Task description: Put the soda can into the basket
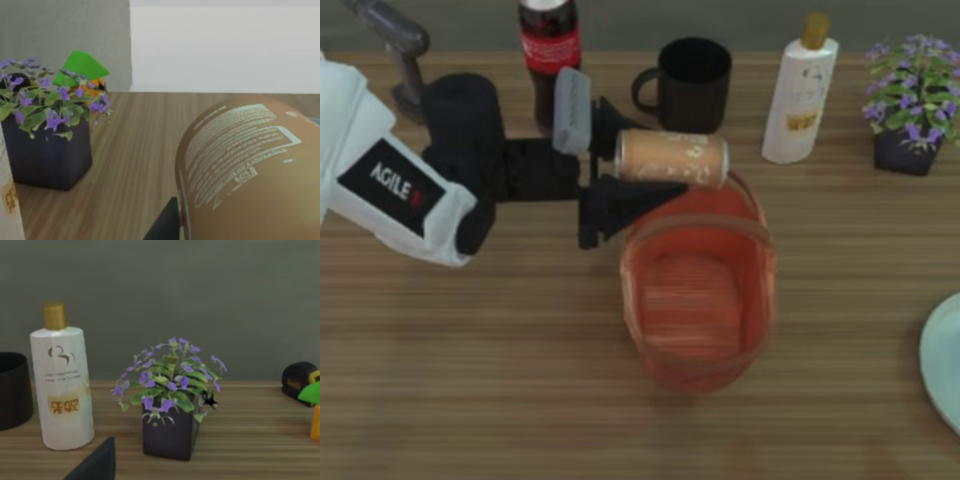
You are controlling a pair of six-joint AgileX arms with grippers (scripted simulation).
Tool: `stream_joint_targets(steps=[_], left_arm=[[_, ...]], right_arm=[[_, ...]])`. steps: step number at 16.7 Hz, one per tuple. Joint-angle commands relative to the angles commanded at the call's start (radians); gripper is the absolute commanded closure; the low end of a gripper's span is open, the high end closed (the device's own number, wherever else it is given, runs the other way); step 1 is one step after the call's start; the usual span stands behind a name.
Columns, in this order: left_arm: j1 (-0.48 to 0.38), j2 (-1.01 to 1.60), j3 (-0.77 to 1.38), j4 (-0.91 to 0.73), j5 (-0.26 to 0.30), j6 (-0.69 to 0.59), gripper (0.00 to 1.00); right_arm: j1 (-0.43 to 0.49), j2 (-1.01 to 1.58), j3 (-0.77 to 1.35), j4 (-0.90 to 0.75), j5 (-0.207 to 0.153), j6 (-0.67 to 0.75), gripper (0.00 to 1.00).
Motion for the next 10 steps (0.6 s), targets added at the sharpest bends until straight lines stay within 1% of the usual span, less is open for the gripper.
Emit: stream_joint_targets(steps=[7, 8, 10], left_arm=[[0.000, 0.000, 0.000, 0.000, 0.000, 0.000, 0.02], [0.000, 0.000, 0.000, 0.000, 0.000, 0.000, 0.00], [0.000, 0.000, 0.000, 0.000, 0.000, 0.000, 0.00]], right_arm=[[0.000, 0.000, 0.000, 0.000, 0.000, 0.000, 0.00], [0.000, 0.000, 0.000, 0.000, 0.000, 0.000, 0.00], [0.000, 0.000, 0.000, 0.000, 0.000, 0.000, 0.00]])
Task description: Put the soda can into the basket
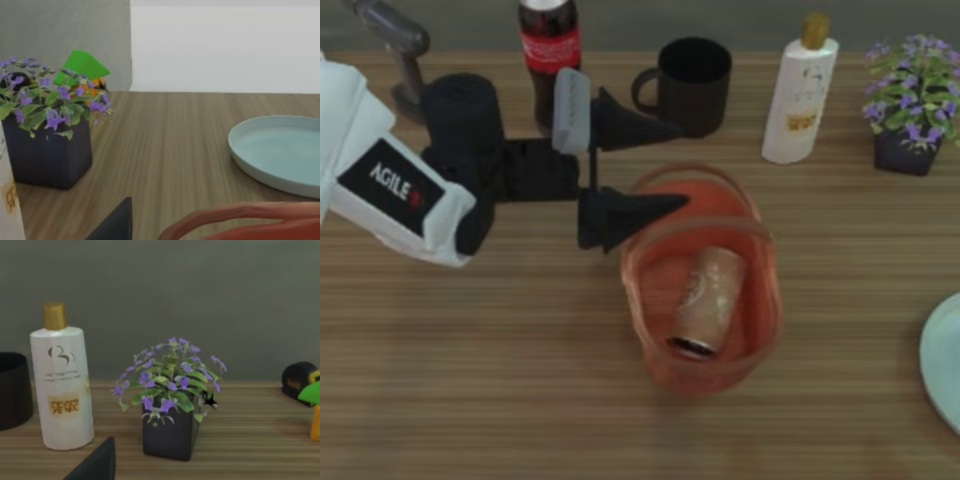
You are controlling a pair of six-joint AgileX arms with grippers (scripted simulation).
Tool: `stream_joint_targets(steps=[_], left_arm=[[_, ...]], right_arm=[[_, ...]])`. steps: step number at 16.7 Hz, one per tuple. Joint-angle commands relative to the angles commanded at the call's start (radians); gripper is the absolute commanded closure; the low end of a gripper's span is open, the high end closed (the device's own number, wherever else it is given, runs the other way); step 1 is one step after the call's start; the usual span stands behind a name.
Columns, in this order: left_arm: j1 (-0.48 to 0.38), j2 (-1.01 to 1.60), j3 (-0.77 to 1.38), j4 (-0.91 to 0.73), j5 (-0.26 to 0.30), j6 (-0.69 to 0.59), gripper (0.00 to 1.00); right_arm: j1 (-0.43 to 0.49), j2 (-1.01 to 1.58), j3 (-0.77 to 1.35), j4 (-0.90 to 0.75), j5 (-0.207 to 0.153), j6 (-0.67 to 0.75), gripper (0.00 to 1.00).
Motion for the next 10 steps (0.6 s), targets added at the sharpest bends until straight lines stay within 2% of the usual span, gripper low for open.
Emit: stream_joint_targets(steps=[7, 10], left_arm=[[-0.004, -0.001, 0.000, 0.000, -0.001, 0.000, 0.00], [0.005, -0.057, -0.027, -0.035, -0.036, -0.013, 0.00]], right_arm=[[0.000, 0.000, 0.000, 0.000, 0.000, 0.000, 0.00], [0.031, 0.059, 0.058, -0.052, -0.006, -0.037, 0.00]])
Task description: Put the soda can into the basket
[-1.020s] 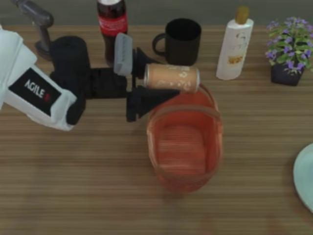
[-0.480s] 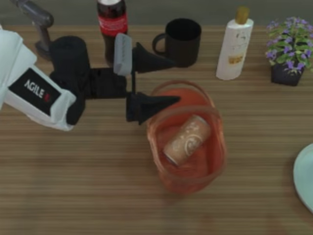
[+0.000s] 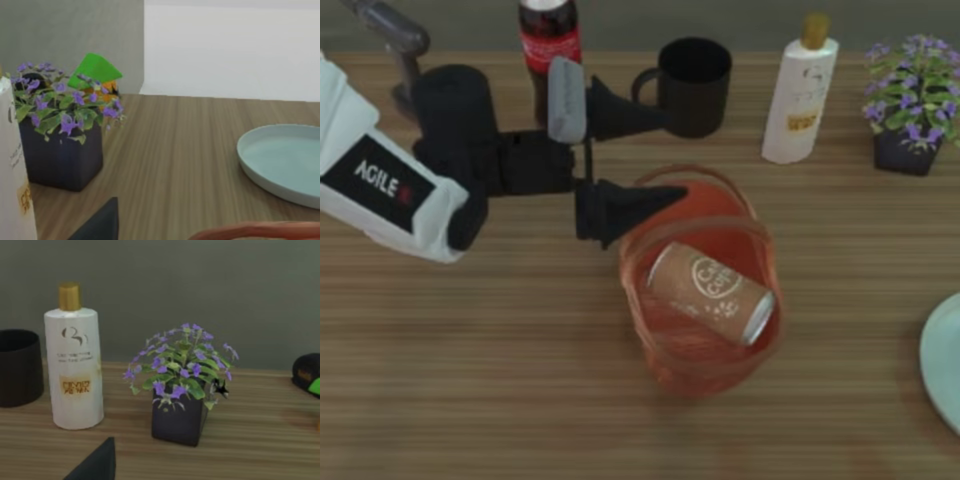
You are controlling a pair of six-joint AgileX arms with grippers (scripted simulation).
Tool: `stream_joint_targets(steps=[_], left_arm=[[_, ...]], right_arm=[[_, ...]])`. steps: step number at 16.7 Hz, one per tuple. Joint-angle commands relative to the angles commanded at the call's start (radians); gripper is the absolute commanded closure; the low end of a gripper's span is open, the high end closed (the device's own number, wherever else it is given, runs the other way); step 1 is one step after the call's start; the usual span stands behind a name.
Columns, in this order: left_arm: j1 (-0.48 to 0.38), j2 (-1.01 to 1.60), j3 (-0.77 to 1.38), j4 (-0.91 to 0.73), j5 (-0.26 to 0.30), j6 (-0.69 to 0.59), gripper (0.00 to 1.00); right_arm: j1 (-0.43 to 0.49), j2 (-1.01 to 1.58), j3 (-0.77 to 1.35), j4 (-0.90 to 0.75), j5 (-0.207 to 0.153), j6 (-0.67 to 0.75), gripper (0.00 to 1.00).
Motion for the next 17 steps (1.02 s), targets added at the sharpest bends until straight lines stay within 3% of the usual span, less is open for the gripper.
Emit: stream_joint_targets(steps=[3, 6, 17], left_arm=[[0.025, -0.139, -0.066, -0.080, -0.088, -0.028, 0.00], [0.065, -0.358, -0.166, -0.196, -0.217, -0.059, 0.00], [0.246, -1.541, -0.731, -0.777, -0.837, -0.096, 0.00]], right_arm=[[0.061, 0.150, 0.146, -0.116, -0.007, -0.081, 0.00], [0.139, 0.384, 0.374, -0.279, -0.008, -0.193, 0.00], [0.467, 1.549, 1.487, -1.019, 0.012, -0.697, 0.00]])
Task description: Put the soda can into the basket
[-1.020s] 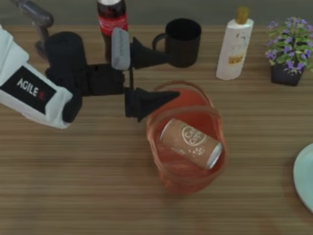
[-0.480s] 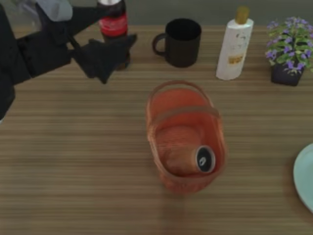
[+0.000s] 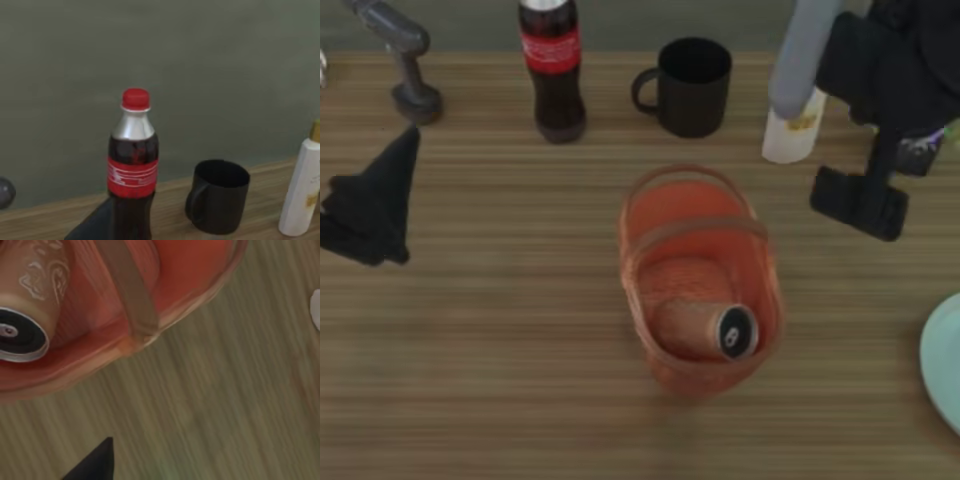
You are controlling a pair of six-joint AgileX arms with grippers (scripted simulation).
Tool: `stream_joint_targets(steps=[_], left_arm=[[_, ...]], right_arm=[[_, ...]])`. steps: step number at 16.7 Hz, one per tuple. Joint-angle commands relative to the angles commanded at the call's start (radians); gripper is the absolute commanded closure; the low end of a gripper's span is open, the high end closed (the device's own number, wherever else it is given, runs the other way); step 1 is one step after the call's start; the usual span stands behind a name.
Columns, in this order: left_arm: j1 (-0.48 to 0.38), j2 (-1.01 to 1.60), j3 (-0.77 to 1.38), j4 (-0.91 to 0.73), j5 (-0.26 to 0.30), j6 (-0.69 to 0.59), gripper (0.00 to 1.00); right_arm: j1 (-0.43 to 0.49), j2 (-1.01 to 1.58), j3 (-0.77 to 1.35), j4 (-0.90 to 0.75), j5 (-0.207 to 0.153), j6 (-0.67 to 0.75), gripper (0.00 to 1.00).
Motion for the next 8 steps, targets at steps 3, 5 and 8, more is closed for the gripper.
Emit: stream_joint_targets(steps=[3, 5, 8], left_arm=[[0.038, -0.305, -0.148, -0.136, -0.152, 0.019, 0.00], [0.057, -0.465, -0.233, -0.210, -0.240, 0.035, 0.00], [0.075, -0.628, -0.328, -0.289, -0.338, 0.057, 0.00]], right_arm=[[0.078, 0.272, 0.263, -0.170, 0.002, -0.117, 0.00], [0.122, 0.417, 0.403, -0.262, 0.002, -0.181, 0.00], [0.172, 0.571, 0.550, -0.363, 0.000, -0.252, 0.00]])
